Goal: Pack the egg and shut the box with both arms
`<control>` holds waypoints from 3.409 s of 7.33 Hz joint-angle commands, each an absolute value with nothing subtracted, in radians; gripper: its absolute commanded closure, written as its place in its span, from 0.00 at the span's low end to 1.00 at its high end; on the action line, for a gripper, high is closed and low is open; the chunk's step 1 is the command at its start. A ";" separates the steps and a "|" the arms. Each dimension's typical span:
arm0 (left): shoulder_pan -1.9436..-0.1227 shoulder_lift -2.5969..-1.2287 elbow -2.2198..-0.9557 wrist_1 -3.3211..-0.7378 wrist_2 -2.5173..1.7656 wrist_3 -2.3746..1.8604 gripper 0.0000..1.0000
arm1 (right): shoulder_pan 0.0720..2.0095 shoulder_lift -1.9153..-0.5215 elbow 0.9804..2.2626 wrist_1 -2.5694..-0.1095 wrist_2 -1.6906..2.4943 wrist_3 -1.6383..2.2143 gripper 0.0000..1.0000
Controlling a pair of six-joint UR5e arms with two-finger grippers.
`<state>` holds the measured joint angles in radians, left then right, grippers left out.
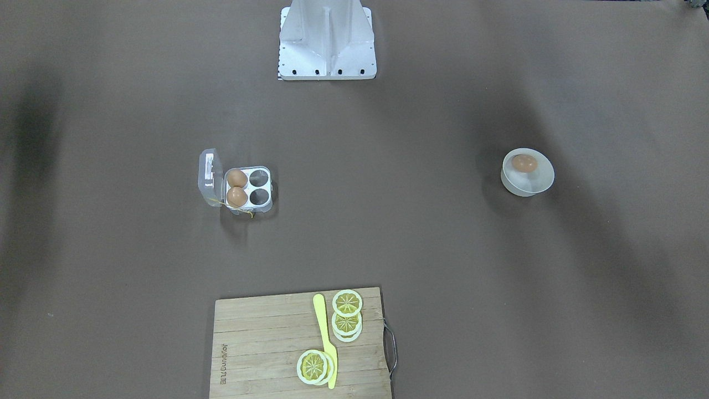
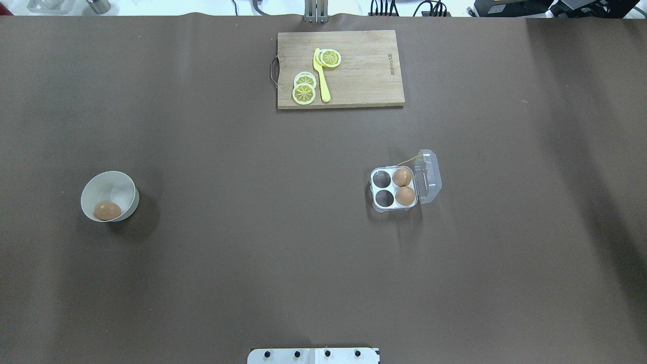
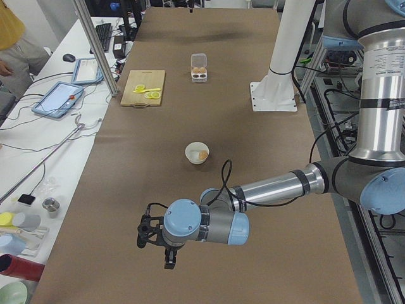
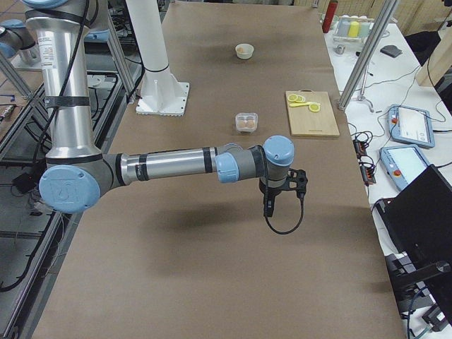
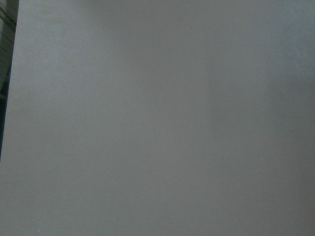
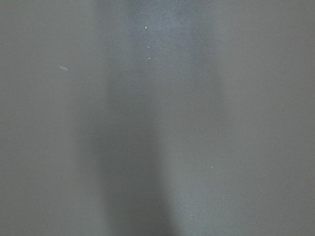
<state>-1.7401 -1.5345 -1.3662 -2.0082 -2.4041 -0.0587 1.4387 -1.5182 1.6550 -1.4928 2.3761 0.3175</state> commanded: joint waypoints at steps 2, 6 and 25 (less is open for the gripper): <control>-1.707 -1.566 -1.367 -2.022 -2.408 -0.147 0.02 | 1.439 -1.514 1.657 -1.493 2.376 0.318 0.00; -1.605 -1.658 -1.376 -2.023 -2.414 -0.282 0.02 | 1.439 -1.514 1.657 -1.493 2.376 0.318 0.00; -1.022 -1.618 -1.749 -2.164 -2.388 -0.517 0.02 | 1.439 -1.529 1.658 -1.493 2.376 0.319 0.00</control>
<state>-1.0413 -1.6219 -1.7441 -2.1256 -2.3788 -0.4818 1.4389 -1.5261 1.6575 -1.4925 2.3761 0.3191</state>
